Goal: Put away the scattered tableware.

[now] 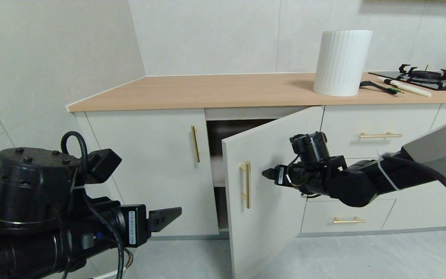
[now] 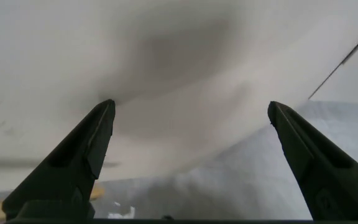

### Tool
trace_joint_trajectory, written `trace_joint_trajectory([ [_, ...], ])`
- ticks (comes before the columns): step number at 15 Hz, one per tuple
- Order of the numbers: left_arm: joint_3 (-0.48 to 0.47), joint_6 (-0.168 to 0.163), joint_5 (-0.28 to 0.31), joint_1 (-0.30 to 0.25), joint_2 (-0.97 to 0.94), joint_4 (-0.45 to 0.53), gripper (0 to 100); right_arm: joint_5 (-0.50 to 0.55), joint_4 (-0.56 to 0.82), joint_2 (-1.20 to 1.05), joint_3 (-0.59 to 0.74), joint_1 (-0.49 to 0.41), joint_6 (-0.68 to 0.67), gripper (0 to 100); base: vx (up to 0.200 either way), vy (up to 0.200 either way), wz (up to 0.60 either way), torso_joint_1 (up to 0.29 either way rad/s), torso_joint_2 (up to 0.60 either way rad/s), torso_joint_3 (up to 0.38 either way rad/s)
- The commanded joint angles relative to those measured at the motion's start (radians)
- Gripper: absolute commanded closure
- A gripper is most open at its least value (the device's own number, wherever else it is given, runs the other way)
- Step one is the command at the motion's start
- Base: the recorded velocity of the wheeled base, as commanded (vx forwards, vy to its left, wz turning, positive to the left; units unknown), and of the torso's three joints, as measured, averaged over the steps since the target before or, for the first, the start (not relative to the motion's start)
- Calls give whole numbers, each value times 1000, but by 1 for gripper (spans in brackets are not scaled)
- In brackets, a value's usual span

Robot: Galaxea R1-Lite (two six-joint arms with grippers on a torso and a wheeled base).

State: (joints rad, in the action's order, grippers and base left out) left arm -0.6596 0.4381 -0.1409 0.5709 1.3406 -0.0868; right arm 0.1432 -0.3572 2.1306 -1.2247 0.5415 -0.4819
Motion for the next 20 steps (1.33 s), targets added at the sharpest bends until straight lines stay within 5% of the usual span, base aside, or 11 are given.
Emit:
trace_joint_trajectory([
  [1, 0, -1, 1, 0, 3, -1, 0, 1, -19, 35, -4, -2, -3, 0, 0, 0, 0, 0, 0, 0],
  [6, 0, 1, 3, 0, 5, 1, 0, 16, -134, 81, -22, -2, -44, 0, 160, 0, 0, -1, 3, 4],
  [20, 0, -1, 3, 0, 17, -1, 0, 125, -124, 242, -292, -38, -273, 0, 0, 0, 0, 0, 0, 0],
])
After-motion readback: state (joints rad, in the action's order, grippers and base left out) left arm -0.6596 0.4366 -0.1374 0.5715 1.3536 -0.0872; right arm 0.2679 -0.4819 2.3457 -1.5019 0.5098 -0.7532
